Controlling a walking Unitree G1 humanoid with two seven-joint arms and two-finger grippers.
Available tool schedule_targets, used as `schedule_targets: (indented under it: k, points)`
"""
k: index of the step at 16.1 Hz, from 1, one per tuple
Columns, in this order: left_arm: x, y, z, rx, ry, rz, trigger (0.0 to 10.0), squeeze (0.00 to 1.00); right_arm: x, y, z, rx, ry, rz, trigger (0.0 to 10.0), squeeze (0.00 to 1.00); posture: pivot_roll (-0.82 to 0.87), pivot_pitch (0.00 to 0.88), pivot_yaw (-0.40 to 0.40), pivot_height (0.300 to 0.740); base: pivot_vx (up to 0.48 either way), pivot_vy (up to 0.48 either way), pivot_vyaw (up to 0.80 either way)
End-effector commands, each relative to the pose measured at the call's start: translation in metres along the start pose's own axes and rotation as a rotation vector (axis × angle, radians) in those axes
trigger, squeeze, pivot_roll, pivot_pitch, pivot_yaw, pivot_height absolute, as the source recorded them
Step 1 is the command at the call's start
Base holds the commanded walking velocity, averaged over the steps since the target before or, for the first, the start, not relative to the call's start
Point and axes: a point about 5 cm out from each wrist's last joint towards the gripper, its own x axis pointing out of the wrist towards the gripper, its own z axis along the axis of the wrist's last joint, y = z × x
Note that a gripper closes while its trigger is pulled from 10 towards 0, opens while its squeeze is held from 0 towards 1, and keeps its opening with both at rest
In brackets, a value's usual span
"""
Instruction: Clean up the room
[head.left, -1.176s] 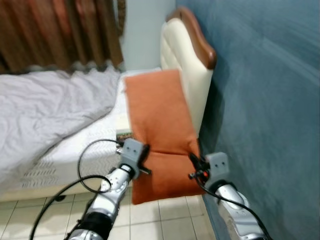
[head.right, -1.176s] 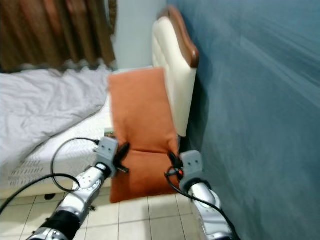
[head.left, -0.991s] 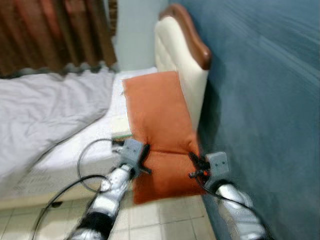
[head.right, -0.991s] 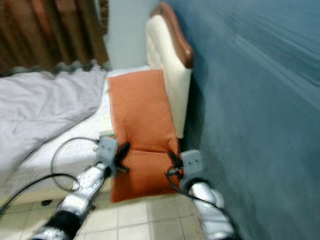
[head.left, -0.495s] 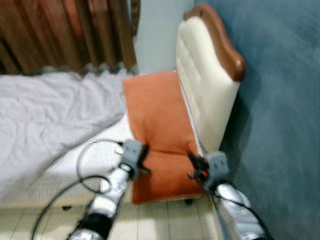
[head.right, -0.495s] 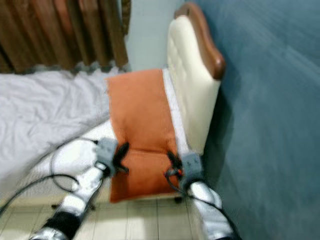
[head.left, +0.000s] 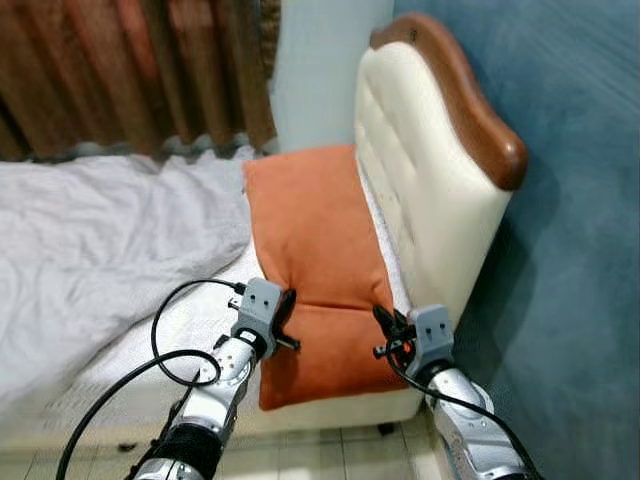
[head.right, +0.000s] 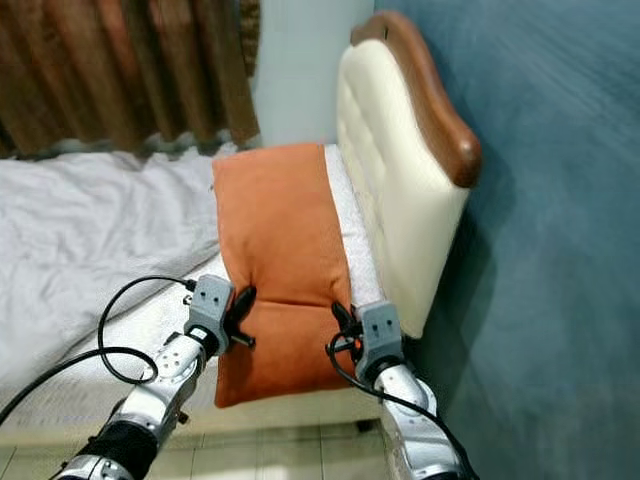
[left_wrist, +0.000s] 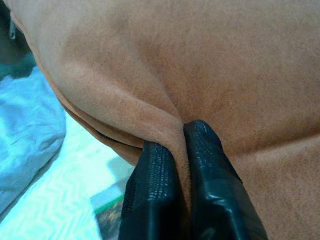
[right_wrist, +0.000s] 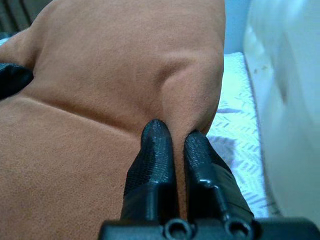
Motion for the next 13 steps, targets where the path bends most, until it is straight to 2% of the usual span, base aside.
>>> schedule_targets:
  k: [1,9,12,13]
  points:
    - [-0.0053,0.0373,0.0074,-0.003,-0.027,0.164,10.0,0.0,-0.0107,-0.0345,0.0028,-0.013,-0.014,-0.15,10.0,0.0,-0.08,0.0,0.014,0.74,0.472,0.0,0.0]
    - [-0.0068,0.037,0.0054,-0.004,-0.023,0.167,10.0,0.0,-0.0087,-0.0317,0.0007,-0.018,0.005,-0.134,10.0,0.0,-0.08,0.0,0.007,0.74,0.474,0.0,0.0]
    - [-0.0065,0.0368,0.0058,-0.004,-0.023,0.164,10.0,0.0,-0.0081,-0.0324,0.0009,-0.018,0.004,-0.142,10.0,0.0,-0.08,0.0,0.008,0.74,0.48,0.0,-0.79]
    - [-0.006,0.0357,0.0058,-0.001,-0.022,0.16,10.0,0.0,-0.0078,-0.0324,0.0013,-0.021,0.002,-0.137,10.0,0.0,-0.08,0.0,0.008,0.74,0.48,0.0,0.0]
